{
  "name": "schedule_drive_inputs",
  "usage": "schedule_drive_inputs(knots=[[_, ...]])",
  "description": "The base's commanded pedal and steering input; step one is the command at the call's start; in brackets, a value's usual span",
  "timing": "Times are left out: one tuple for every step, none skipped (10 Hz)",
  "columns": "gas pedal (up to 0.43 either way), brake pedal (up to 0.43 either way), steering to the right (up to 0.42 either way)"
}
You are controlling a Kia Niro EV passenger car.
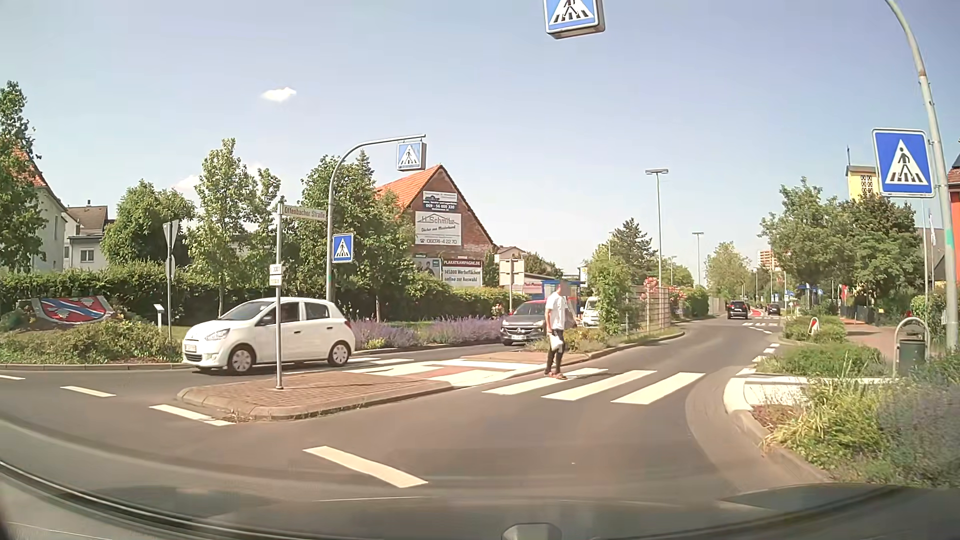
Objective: Follow the waypoints while adhering to traffic rules and regulations
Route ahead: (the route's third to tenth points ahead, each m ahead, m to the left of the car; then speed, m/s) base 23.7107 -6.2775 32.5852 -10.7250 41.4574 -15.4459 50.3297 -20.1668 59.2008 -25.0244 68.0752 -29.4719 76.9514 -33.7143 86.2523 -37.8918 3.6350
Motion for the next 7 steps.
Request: schedule_drive_inputs(knots=[[0.000, 0.152, -0.004], [0.000, 0.165, -0.001], [0.000, 0.171, 0.014], [0.000, 0.183, 0.028], [0.000, 0.201, 0.049], [0.000, 0.213, 0.071], [0.000, 0.220, 0.085]])
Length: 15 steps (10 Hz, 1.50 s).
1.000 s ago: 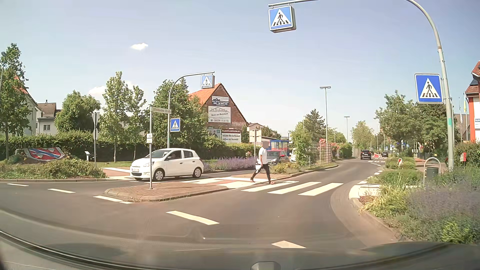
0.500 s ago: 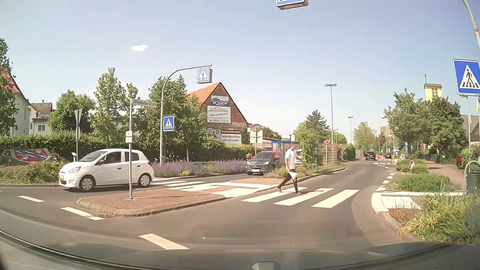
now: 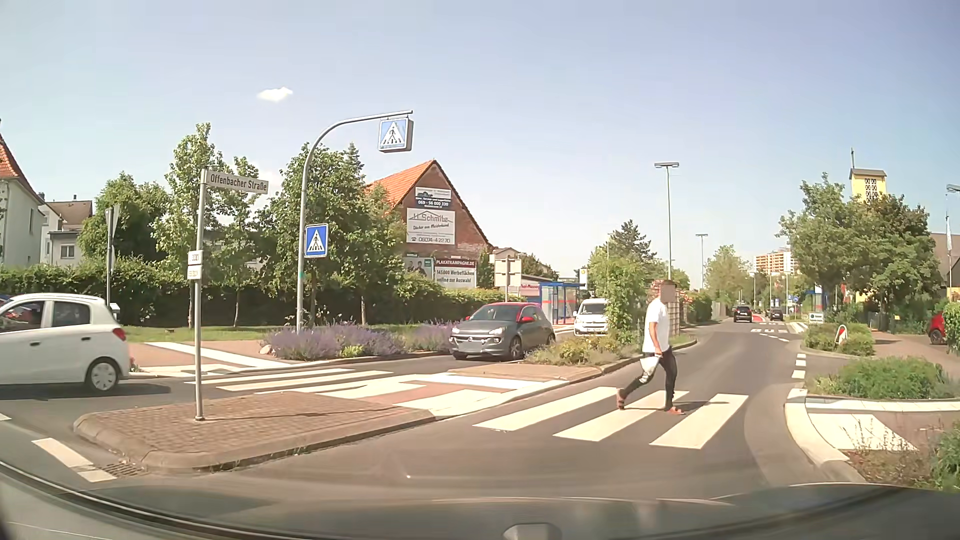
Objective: Follow the waypoints while adhering to traffic rules and regulations
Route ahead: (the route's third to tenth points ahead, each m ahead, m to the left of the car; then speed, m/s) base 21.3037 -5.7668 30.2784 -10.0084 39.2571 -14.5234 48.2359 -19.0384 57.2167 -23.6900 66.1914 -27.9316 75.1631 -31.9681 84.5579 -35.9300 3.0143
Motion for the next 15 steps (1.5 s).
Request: schedule_drive_inputs(knots=[[0.000, 0.238, 0.097], [0.000, 0.244, 0.112], [0.000, 0.250, 0.129], [0.000, 0.250, 0.144], [0.000, 0.250, 0.161], [0.000, 0.250, 0.180], [0.000, 0.256, 0.193], [0.000, 0.256, 0.201], [0.000, 0.250, 0.205], [0.000, 0.250, 0.205], [0.000, 0.244, 0.205], [0.000, 0.238, 0.205], [0.000, 0.232, 0.207], [0.000, 0.171, 0.210], [0.000, 0.000, 0.218]])
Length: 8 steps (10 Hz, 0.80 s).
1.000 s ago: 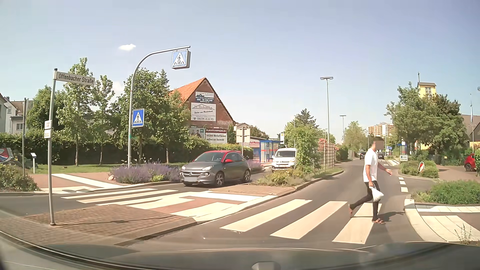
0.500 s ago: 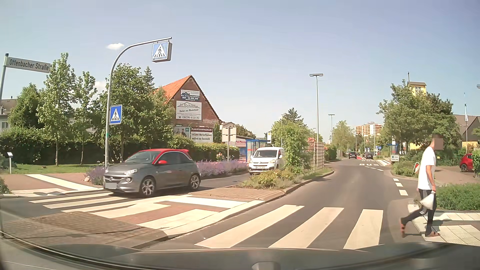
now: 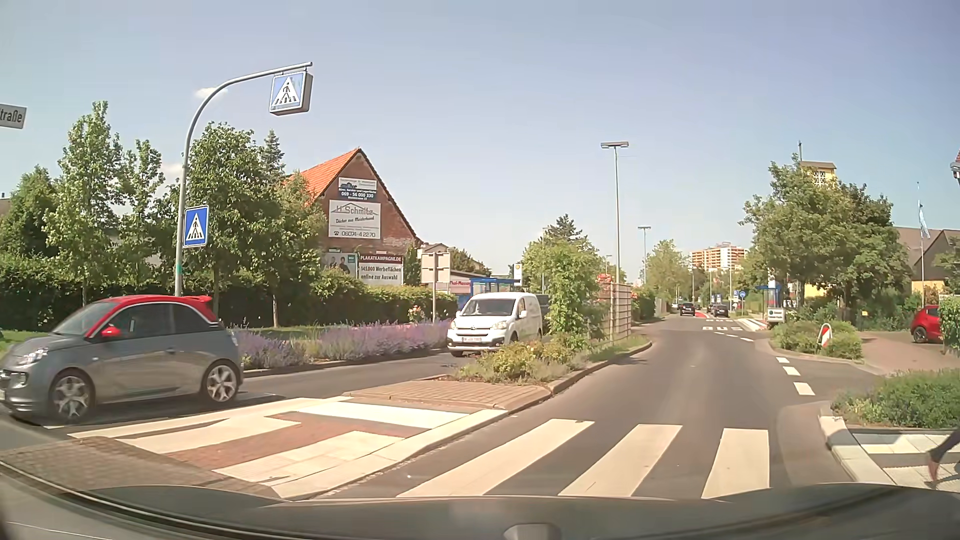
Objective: Follow the waypoints while adhering to traffic rules and regulations
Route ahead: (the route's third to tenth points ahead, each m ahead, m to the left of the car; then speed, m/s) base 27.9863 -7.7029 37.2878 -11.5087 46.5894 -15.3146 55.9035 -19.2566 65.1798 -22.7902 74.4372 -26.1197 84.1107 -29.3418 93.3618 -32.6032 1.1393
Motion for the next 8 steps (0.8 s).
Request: schedule_drive_inputs(knots=[[0.000, 0.000, 0.227], [0.000, 0.000, 0.238], [0.000, 0.000, 0.247], [0.000, 0.000, 0.248], [0.008, 0.000, 0.248], [0.067, 0.000, 0.248], [0.130, 0.000, 0.249], [0.209, 0.000, 0.250]])
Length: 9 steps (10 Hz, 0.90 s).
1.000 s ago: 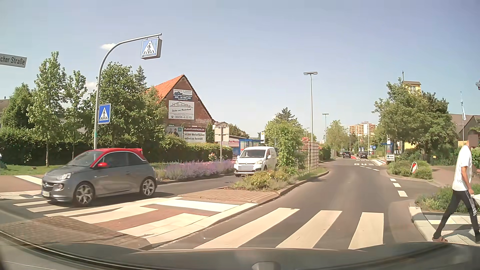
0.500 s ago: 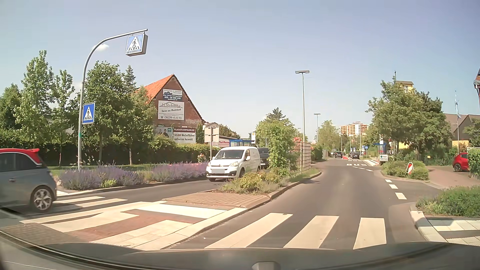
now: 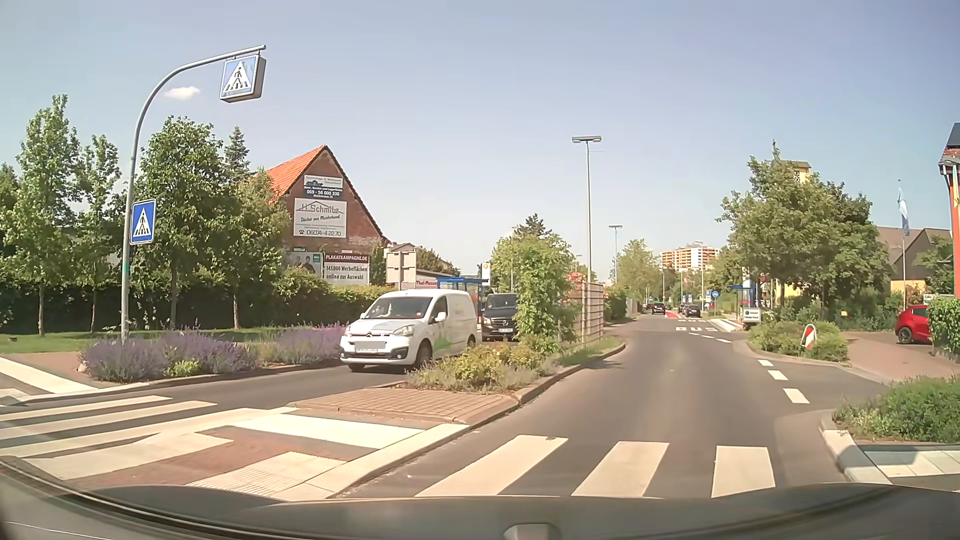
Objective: Follow the waypoints while adhering to traffic rules and regulations
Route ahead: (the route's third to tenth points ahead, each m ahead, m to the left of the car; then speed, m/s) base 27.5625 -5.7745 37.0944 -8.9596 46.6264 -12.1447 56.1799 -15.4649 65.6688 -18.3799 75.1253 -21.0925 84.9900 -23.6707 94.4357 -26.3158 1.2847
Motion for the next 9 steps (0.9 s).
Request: schedule_drive_inputs(knots=[[0.240, 0.000, 0.250], [0.268, 0.000, 0.250], [0.280, 0.000, 0.250], [0.280, 0.000, 0.251], [0.299, 0.000, 0.251], [0.319, 0.000, 0.252], [0.331, 0.000, 0.253], [0.339, 0.000, 0.253], [0.339, 0.000, 0.252]])
